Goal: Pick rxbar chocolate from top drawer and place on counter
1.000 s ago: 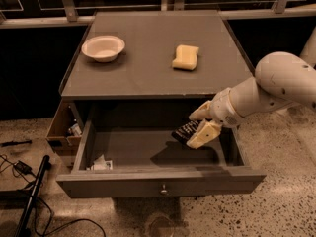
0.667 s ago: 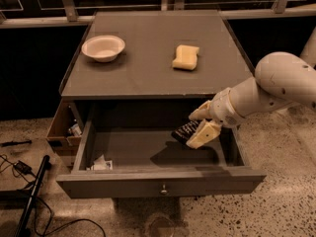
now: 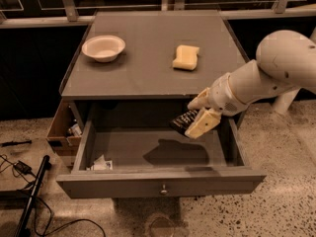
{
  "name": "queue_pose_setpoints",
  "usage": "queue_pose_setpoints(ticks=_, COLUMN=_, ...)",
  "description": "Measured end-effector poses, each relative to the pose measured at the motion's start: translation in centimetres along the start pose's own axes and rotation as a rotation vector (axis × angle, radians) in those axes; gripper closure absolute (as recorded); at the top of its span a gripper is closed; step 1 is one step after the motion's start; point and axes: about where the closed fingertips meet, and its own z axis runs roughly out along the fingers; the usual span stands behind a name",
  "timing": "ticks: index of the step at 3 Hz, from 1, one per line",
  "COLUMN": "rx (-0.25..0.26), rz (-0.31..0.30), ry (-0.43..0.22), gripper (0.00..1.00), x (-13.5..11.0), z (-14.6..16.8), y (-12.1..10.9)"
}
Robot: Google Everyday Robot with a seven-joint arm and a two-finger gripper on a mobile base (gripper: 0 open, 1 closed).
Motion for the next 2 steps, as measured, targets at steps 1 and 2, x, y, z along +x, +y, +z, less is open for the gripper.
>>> queue_pose_setpoints(ticks=1, rx=0.033, rz=-0.033, ry=0.007, gripper=1.0, x=-2.7, z=-2.0, y=-0.8)
queue_pose_setpoints(ticks=2, rx=0.072, rz=-0.073, ry=0.005, gripper=1.0, x=-5.0, z=-2.4, y=-2.4)
